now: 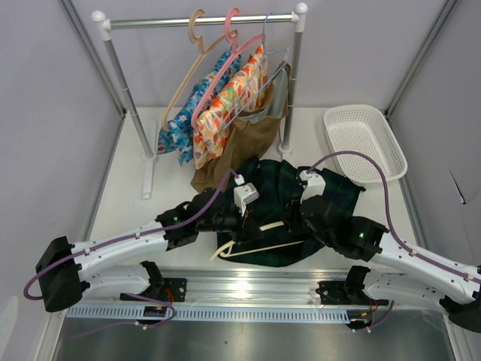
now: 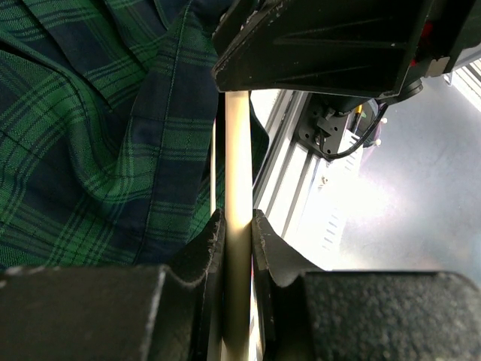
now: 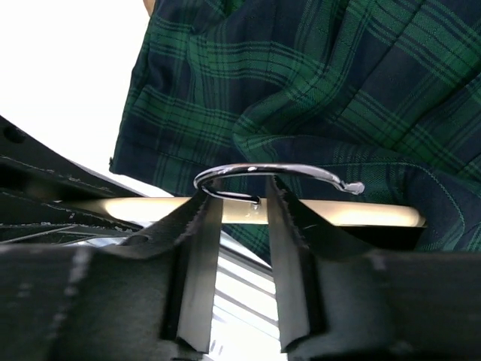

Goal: Place the skirt on the hanger

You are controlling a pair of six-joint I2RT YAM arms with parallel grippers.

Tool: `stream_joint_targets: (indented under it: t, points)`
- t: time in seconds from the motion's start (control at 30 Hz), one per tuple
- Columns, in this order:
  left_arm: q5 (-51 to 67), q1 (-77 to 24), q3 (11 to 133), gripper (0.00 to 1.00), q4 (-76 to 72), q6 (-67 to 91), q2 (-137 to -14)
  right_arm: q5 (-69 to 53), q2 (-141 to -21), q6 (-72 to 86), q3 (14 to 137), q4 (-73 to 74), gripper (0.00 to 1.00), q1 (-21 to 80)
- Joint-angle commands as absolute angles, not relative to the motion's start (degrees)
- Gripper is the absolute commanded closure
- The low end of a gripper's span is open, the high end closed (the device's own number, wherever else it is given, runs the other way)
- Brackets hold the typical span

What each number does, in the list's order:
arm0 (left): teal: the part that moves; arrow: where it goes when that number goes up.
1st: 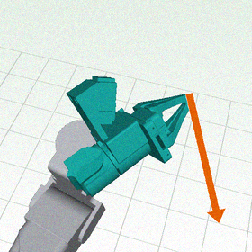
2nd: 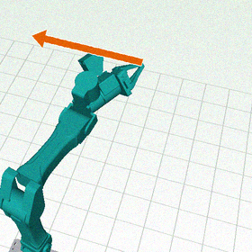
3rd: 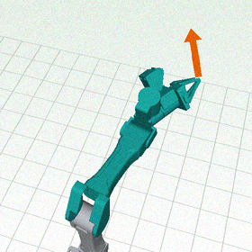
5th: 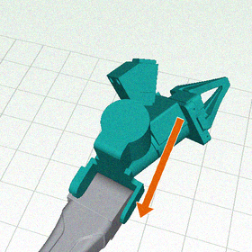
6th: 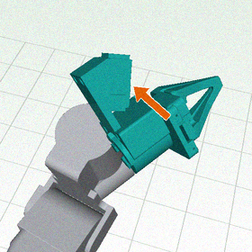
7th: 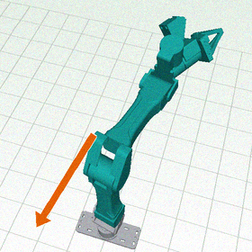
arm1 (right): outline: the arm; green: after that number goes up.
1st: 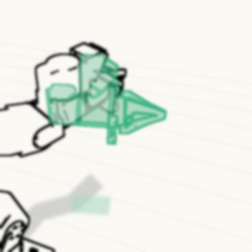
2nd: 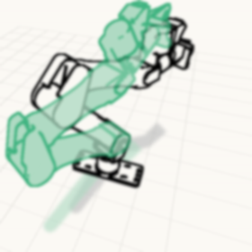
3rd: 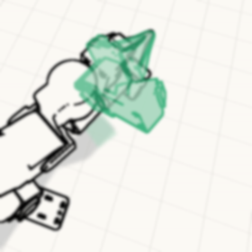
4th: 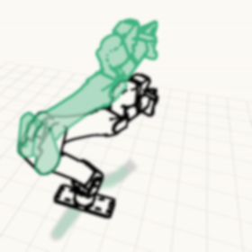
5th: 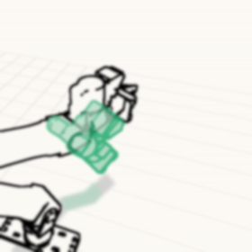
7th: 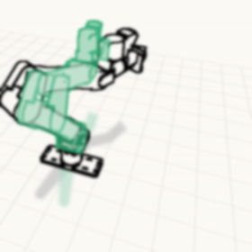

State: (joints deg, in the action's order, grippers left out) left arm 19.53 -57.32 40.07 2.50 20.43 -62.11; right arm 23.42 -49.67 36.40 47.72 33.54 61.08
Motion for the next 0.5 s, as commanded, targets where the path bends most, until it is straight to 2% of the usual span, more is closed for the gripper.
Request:
stream_joint_targets:
  t: [0.0,0.07,0.17,0.3,0.37,0.43,0.47]
  points:
    - [17.23,-57.92,40.43,1.0,1.58,19.42,-62.58,26.63,-48.87,37.0,49.22,32.34,0.71,61.35]
    - [17.23,-58.01,40.52,1.0,1.76,19.42,-62.49,26.98,-48.61,37.09,48.87,32.34,0.73,61.35]
    - [16.7,-58.09,40.69,1.0,2.19,19.42,-62.32,27.77,-48.6,37.09,48.6,32.52,0.82,61.35]
    - [15.21,-58.1,40.96,1.0,3.43,19.77,-62.32,28.3,-48.43,37.0,48.6,32.61,0.98,61.35]
    - [12.67,-58.1,41.74,1.0,5.26,20.39,-62.49,28.56,-48.16,36.83,48.34,32.61,1.0,61.35]
    - [9.51,-58.1,42.36,0.96,6.85,21.0,-62.58,28.48,-47.64,36.65,48.25,32.52,1.0,61.35]
    - [8.1,-58.1,42.97,0.87,8.07,21.35,-61.97,28.56,-47.55,36.65,48.25,32.52,1.0,61.43]
